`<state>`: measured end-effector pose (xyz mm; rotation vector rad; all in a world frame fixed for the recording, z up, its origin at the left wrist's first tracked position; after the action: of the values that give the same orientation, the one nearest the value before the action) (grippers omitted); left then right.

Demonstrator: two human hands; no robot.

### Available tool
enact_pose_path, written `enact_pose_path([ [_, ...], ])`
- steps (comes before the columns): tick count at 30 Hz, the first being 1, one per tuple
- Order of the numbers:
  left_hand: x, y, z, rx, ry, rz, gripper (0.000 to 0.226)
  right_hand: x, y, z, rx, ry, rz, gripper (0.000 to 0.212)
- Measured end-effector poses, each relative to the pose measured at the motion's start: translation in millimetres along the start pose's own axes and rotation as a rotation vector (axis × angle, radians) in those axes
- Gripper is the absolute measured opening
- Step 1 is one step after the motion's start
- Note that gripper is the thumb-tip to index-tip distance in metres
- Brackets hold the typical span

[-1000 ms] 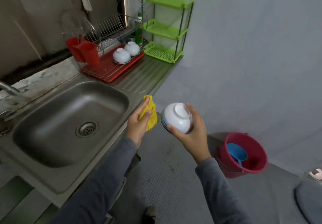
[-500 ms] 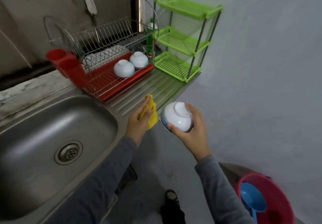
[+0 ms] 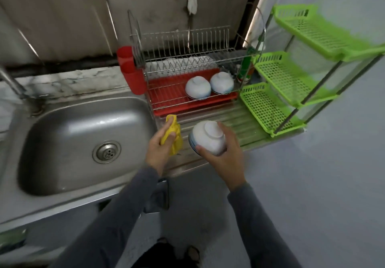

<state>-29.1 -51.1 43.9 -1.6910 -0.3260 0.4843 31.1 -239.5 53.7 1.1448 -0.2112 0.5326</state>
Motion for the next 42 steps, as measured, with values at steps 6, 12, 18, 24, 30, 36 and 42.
enact_pose_path([
  [6, 11.3, 5.4, 47.5, 0.022, -0.229, 0.052, 0.043, 29.3, -12.0, -58.1, 0.087, 0.115, -0.021, 0.082],
  [12, 43.5, 3.5, 80.3, 0.009, -0.337, 0.067, 0.042, 68.4, -18.5, -104.3, 0.115, 0.170, -0.018, 0.083],
  [18, 70.1, -2.3, 94.1, -0.010, -0.446, 0.062, 0.043, 125.7, -28.5, -134.8, 0.099, 0.135, -0.032, 0.082],
  [24, 84.3, 2.4, 99.7, 0.008, -0.509, 0.078, 0.042, 181.4, -48.2, -166.4, 0.084, 0.184, -0.042, 0.084],
  [30, 94.9, 8.5, 99.2, 0.003, -0.602, 0.098, 0.042, 213.1, -62.0, -191.6, -0.058, 0.310, -0.011, 0.074],
  [36, 101.0, 17.5, 93.8, -0.007, -0.649, 0.090, 0.041, 215.9, -70.3, -194.3, -0.137, 0.451, -0.012, 0.085],
  [42, 102.5, 25.0, 86.2, -0.012, -0.692, 0.082, 0.041, 203.8, -58.8, -174.6, -0.174, 0.444, 0.091, 0.057],
])
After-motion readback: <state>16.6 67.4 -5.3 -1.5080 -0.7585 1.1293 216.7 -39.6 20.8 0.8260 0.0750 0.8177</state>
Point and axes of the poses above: each hand's wrist, its own x-axis towards the middle knuckle, its own z-axis out of the back of the hand, y = z × x, the point moved 3 cm from there along x, towards the middle knuckle, and after that the axes turned 5 degrees about z, right-handed, at the moved point
